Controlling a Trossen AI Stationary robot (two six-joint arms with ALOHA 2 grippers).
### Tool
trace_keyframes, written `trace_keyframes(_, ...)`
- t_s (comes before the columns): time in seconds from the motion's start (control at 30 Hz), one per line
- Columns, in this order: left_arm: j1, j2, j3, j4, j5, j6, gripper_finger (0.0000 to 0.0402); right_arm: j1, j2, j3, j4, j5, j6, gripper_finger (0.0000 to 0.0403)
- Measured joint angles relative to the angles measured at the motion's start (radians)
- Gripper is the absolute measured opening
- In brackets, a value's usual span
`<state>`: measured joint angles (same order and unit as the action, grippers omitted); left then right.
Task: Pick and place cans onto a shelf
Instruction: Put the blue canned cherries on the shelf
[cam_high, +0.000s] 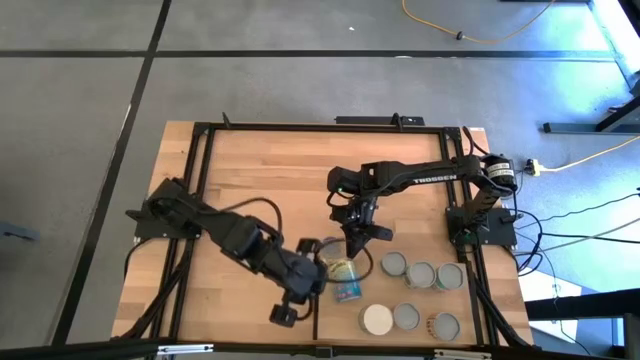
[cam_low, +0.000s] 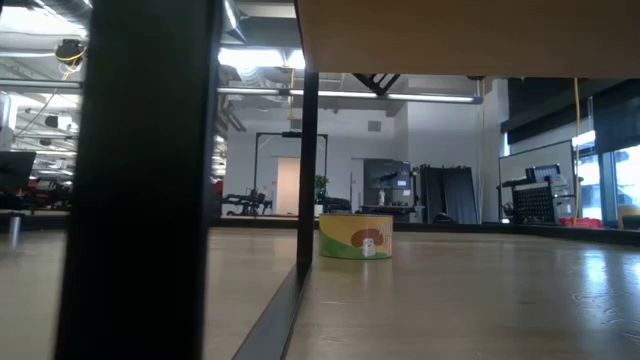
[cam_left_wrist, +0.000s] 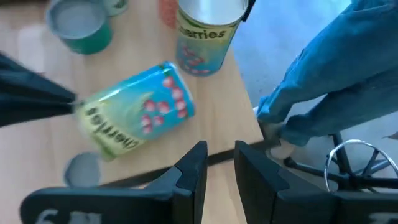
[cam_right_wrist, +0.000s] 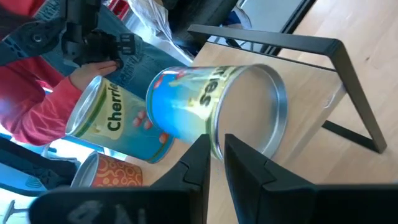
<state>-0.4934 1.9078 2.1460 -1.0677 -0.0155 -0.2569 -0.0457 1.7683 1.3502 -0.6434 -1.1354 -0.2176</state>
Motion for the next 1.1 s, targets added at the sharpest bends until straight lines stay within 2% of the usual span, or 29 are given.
trace_keyframes(0.3, -0.035, 0.078, 0.0, 0.025, -0.001, 0.016, 0.0073, 0.027, 0.0, 0.0, 0.017, -0.024, 0.0, 0.0051)
trace_keyframes(0.67, -0.049, 0.1, -0.004, 0.036, -0.009, 0.101, 0.0073, 0.037, 0.0, 0.0, 0.027, 0.016, 0.003, 0.0051)
trace_keyframes(0.8, -0.044, 0.111, -0.052, 0.046, -0.006, 0.107, 0.0073, 0.037, 0.0, 0.0, 0.027, 0.017, 0.003, 0.0051)
trace_keyframes(0.93, -0.035, 0.107, -0.095, 0.135, 0.03, 0.111, 0.0073, 0.037, 0.0, 0.0, 0.026, 0.017, 0.003, 0.0051)
trace_keyframes(1.1, -0.029, 0.107, -0.101, 0.142, 0.027, 0.111, 0.0073, 0.037, 0.0, 0.0, 0.026, 0.017, 0.004, 0.0051)
